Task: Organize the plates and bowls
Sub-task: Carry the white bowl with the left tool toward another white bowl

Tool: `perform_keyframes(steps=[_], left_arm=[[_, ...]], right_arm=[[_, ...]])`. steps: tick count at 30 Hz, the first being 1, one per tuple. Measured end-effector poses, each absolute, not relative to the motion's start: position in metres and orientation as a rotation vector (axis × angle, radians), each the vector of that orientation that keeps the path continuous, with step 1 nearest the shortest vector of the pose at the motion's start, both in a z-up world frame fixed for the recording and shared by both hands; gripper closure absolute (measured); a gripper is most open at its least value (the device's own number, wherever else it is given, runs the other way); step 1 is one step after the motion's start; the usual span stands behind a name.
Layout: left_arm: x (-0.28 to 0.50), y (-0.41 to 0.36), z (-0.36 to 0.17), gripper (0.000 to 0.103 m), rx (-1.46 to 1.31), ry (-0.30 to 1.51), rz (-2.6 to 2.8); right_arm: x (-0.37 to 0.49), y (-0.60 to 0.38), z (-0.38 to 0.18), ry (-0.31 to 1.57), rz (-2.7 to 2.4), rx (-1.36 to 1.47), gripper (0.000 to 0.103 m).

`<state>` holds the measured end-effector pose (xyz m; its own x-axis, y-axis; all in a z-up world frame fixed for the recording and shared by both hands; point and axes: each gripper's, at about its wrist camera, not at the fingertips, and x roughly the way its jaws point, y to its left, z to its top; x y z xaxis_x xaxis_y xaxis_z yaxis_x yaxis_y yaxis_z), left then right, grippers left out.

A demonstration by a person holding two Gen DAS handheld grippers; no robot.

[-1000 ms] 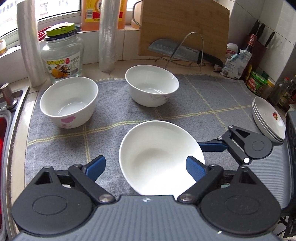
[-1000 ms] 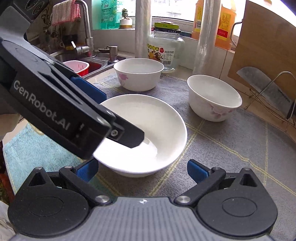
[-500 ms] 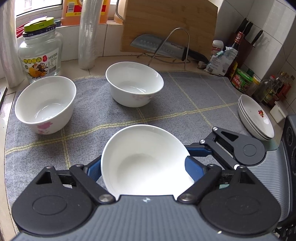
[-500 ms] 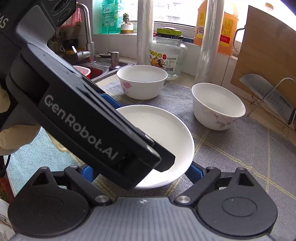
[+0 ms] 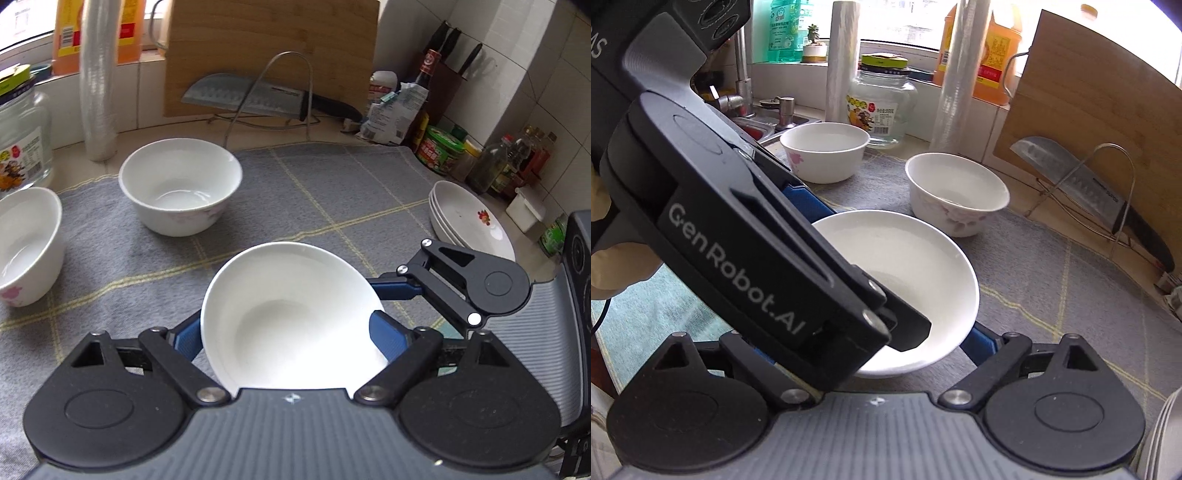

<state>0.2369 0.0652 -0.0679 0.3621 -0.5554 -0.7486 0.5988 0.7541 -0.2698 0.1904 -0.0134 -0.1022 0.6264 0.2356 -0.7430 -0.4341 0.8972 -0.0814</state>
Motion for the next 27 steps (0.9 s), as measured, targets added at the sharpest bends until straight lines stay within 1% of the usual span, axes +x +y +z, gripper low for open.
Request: perform_keyframes(steps=[13,20,27], left_arm=[[0.236,-0.016,-0.078,0.013,0.111,0.944,-0.904],[0.24,-0.034,-0.083,0.013,0.117,0.954,-0.92],[0.247,-0.033,-0.087,0.013,0.107,0.966,-0.906]], right_arm=[[0.177,-0.083,-0.106,0.849,0.237,-0.236,0.007],[0.176,-0.1,-0.11,0.864,0.207,-0.216,0.007],[0.181,-0.099,-0.113,0.868,0.212,-0.207,0.007]])
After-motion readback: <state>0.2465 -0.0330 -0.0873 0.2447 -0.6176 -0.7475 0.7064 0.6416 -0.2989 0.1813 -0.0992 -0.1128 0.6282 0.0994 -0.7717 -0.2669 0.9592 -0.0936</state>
